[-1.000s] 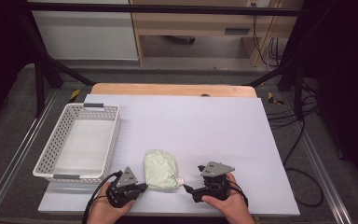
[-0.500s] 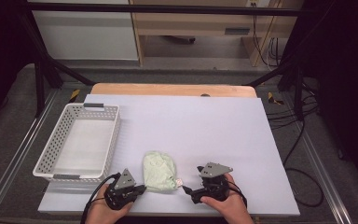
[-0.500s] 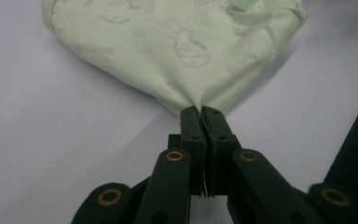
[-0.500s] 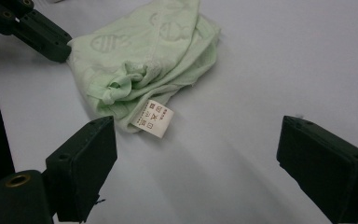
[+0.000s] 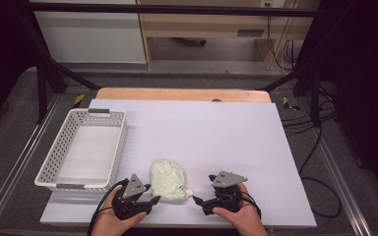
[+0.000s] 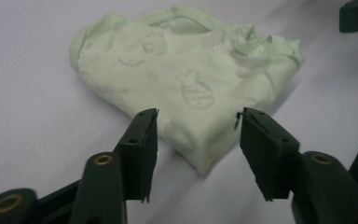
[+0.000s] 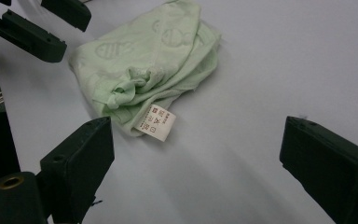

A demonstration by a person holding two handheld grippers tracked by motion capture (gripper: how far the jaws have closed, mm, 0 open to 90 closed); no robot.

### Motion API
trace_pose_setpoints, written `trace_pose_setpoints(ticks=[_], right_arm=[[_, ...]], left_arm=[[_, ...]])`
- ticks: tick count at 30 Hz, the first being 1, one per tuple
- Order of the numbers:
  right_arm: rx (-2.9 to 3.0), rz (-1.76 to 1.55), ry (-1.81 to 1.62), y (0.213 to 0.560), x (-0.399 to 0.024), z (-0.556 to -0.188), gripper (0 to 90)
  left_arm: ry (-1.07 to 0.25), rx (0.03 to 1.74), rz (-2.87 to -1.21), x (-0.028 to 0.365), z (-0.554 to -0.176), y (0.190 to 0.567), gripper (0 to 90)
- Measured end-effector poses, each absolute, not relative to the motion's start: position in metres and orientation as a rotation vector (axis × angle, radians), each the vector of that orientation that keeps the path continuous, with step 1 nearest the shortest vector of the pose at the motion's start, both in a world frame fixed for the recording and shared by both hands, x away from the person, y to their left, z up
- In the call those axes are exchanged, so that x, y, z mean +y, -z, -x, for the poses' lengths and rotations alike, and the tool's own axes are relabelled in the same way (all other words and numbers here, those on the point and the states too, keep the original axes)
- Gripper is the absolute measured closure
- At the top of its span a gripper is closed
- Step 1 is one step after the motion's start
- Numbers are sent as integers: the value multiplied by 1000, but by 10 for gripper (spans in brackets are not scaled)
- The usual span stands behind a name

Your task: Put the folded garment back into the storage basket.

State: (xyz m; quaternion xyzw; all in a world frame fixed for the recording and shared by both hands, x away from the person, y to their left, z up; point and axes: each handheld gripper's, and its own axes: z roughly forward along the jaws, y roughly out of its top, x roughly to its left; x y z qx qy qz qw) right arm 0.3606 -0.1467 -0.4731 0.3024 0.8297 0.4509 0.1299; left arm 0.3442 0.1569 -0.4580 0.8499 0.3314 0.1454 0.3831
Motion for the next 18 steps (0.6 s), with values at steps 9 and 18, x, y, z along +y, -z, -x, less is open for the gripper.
trace_pose_setpoints(ticks=[9, 18], right_arm=[[2440, -827, -1260, 476, -141, -358, 104], [2430, -808, -1252, 476, -140, -357, 114]], left_arm=[[-343, 874, -2135, 141, -368, 442, 218], [-409, 937, -2132, 133, -398, 432, 215]])
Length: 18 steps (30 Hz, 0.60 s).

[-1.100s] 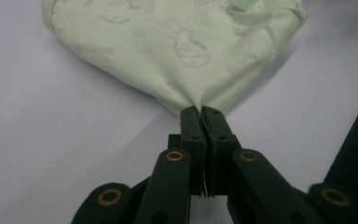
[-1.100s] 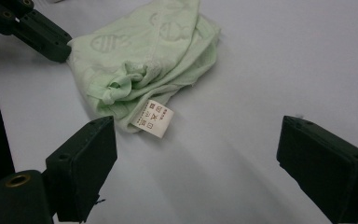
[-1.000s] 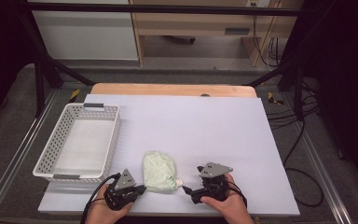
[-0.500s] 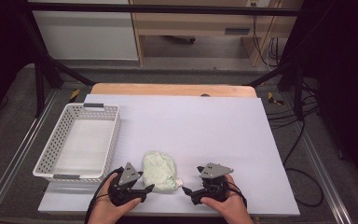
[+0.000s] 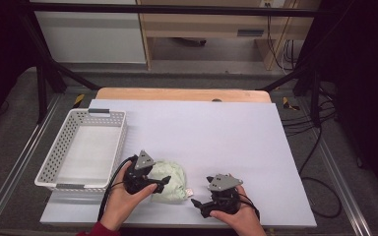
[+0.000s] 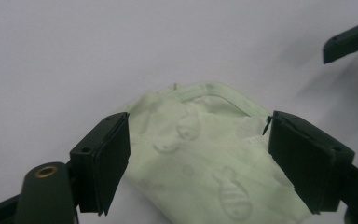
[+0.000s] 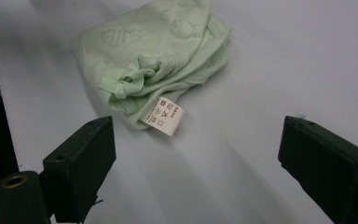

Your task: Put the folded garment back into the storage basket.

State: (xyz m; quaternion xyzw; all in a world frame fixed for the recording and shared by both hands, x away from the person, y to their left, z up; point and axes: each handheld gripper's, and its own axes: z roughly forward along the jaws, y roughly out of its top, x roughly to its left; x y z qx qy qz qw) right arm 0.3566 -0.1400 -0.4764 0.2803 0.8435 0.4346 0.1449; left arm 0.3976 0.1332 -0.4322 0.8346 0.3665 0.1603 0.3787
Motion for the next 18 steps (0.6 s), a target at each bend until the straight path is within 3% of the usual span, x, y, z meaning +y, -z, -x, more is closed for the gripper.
trace_pose_setpoints(ticks=[9, 18], right_arm=[[2439, -793, -1232, 478, -139, -357, 126], [2438, -782, -1226, 479, -139, -356, 135]], left_arm=[[-486, 1007, -2148, 137, -414, 446, 284], [-479, 1051, -2138, 142, -422, 460, 340]])
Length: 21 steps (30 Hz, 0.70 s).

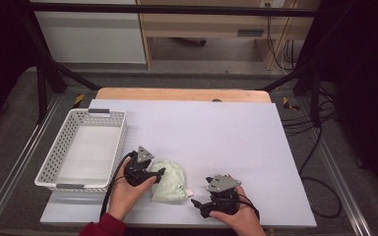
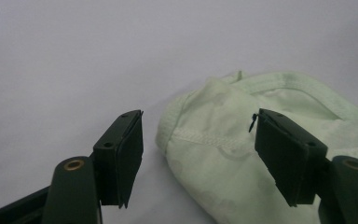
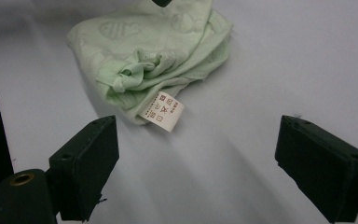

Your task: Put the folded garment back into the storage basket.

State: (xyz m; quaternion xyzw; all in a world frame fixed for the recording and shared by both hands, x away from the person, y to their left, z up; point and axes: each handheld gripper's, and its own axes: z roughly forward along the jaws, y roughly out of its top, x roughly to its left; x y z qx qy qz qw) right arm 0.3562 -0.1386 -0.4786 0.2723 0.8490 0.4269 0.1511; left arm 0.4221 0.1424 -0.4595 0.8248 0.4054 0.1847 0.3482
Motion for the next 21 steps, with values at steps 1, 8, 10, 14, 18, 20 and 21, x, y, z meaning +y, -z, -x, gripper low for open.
trace_pose_setpoints(ticks=[1, 8, 10, 14, 18, 20, 21], right_arm=[[2438, -782, -1225, 479, -139, -356, 135], [2437, -780, -1219, 479, -138, -356, 138], [2438, -783, -1218, 479, -138, -356, 138], [2440, -782, -1211, 479, -138, -357, 138], [2444, -781, -1208, 480, -138, -357, 138], [2445, -785, -1206, 480, -138, -357, 138], [2445, -787, -1206, 480, -138, -357, 137]], left_arm=[[-481, 1053, -2136, 143, -422, 460, 350], [-468, 1064, -2140, 144, -422, 466, 385], [-461, 1067, -2136, 144, -422, 467, 391], [-441, 1079, -2123, 146, -422, 468, 398], [-439, 1081, -2130, 148, -421, 470, 409], [-432, 1085, -2127, 149, -421, 471, 409], [-430, 1084, -2128, 149, -421, 472, 410]])
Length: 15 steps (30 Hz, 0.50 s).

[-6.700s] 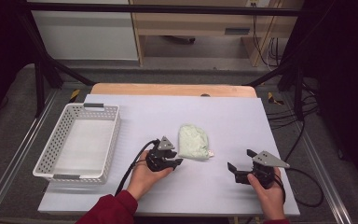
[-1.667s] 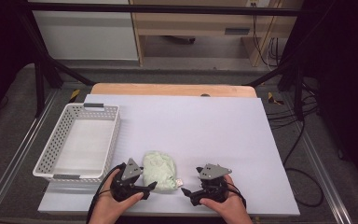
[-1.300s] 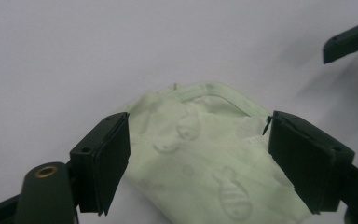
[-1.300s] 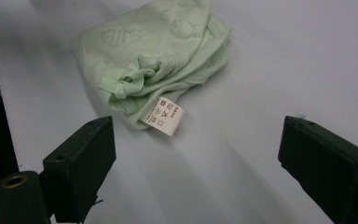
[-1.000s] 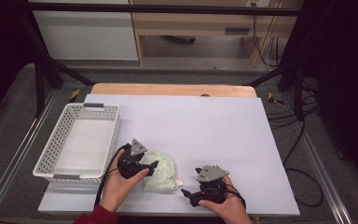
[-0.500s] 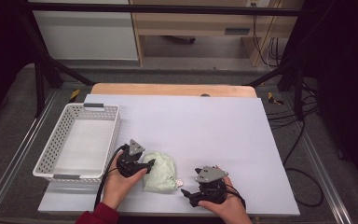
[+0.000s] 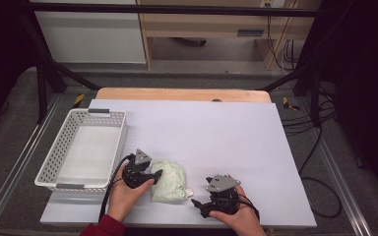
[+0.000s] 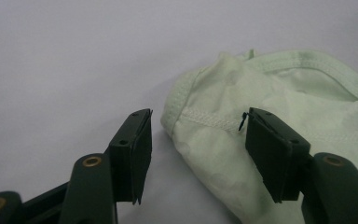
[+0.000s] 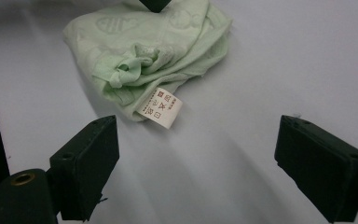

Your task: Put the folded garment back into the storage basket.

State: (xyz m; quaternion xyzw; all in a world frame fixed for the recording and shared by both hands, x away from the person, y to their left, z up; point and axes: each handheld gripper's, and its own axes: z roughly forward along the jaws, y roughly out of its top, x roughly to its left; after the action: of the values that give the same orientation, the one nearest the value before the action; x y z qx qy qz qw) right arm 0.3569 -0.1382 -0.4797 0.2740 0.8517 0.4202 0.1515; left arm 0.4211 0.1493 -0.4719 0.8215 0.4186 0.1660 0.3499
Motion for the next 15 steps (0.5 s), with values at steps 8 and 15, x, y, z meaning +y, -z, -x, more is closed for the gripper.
trace_pose_setpoints(ticks=[8, 15], right_arm=[[2446, -789, -1207, 480, -138, -357, 137], [2447, -788, -1215, 479, -138, -356, 137]], left_arm=[[-415, 1094, -2119, 151, -422, 473, 408], [-421, 1084, -2101, 151, -421, 469, 414]])
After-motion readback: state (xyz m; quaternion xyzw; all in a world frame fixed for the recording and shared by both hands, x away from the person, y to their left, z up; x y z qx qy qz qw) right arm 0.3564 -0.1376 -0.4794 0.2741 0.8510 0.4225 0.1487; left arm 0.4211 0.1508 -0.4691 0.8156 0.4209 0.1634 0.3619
